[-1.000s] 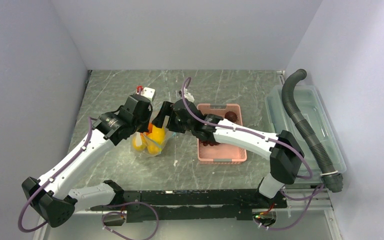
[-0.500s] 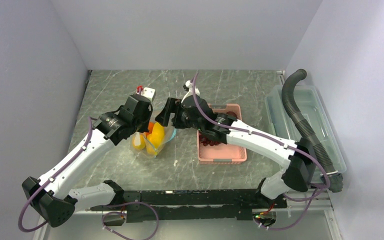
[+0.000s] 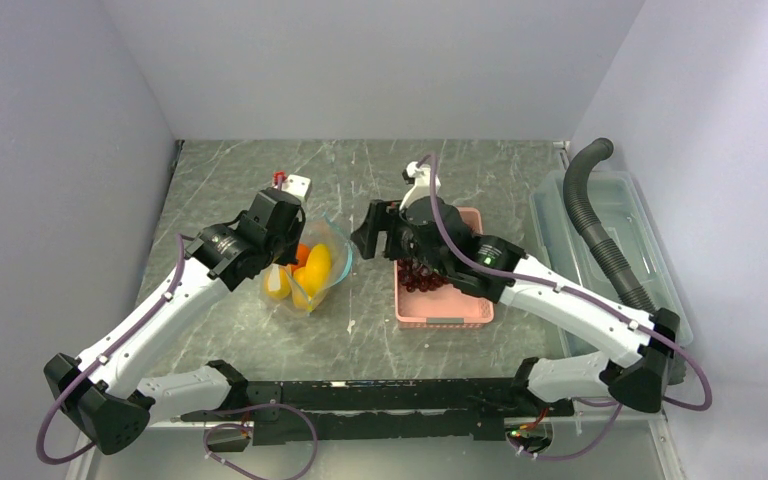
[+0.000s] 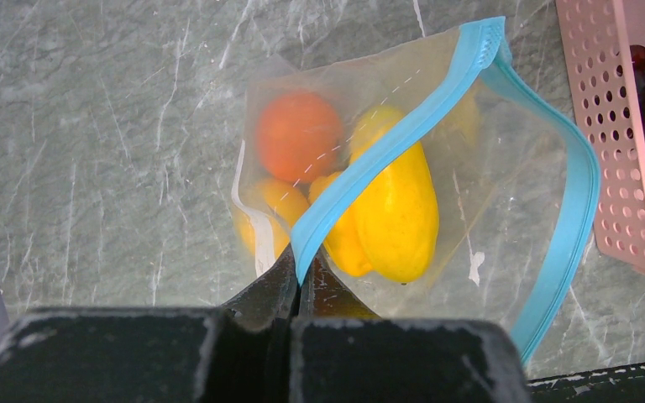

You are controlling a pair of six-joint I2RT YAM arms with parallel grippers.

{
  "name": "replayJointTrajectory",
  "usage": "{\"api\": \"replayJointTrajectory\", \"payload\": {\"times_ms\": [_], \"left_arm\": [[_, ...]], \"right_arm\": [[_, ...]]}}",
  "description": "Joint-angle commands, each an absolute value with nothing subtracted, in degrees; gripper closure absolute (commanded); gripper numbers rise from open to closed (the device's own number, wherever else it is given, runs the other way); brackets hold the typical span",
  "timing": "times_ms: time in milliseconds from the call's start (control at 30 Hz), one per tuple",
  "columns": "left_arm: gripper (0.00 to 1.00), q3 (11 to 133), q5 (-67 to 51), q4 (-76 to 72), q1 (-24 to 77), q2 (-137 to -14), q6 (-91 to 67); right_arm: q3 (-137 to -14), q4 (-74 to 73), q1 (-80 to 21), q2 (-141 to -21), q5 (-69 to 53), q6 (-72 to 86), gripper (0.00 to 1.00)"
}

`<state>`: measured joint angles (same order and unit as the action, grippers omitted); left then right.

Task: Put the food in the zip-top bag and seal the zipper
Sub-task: Place the fake fruit in the zipper food storage bag.

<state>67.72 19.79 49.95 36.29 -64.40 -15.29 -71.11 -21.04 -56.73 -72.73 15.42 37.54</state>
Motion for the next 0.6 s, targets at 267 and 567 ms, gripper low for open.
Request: {"api": "replayJointTrajectory", "payload": {"times_ms": [267,567], "left_arm": [[1.0,67.74,20.01,47.63,36.12,-64.42,-14.68],[1.0,67.72,20.11,47.67,36.19,-64.56,-14.59]], "right_arm": [[-64.29,-32.2,-55.7,-65.57,27.3,28.47,0.16],[-59.22,-34.47,-50.89,-67.39,27.0,28.43,0.11]]}}
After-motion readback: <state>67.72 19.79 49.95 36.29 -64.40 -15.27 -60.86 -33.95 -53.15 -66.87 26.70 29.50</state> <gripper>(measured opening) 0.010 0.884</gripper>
